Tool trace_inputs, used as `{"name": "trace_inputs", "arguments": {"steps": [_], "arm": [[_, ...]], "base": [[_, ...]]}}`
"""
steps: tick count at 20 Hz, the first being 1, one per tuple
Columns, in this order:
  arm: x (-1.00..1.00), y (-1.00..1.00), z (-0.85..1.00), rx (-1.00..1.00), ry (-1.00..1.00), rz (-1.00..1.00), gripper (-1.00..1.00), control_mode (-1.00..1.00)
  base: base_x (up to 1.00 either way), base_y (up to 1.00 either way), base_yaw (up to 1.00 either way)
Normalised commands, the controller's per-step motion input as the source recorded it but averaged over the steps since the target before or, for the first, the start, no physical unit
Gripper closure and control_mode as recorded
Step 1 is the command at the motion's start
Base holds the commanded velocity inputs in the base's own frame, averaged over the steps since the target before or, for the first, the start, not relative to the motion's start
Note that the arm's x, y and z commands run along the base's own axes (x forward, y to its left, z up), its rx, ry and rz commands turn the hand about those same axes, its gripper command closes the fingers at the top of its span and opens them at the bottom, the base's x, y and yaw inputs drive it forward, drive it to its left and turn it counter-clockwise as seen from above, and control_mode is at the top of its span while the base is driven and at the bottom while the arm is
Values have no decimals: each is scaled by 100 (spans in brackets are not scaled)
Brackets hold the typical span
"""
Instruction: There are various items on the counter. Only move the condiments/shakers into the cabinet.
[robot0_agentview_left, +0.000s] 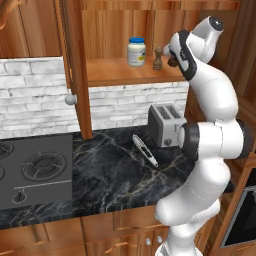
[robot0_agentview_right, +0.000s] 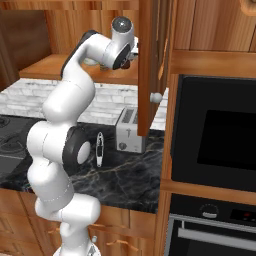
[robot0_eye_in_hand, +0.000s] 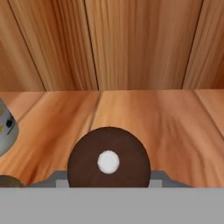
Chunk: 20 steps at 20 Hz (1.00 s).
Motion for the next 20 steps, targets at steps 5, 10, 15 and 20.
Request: {"name": "trace_inputs", "arguments": {"steps": [5, 10, 15, 20], "arm": [[47, 0, 0, 0, -5, 0, -100, -100], [47, 0, 0, 0, -2, 0, -100, -100], [0, 0, 0, 0, 0, 0, -100, -100], [-32, 0, -1, 0, -2, 0, -100, -100]], "base": [[0, 0, 0], [0, 0, 0], [0, 0, 0], [0, 0, 0]]}}
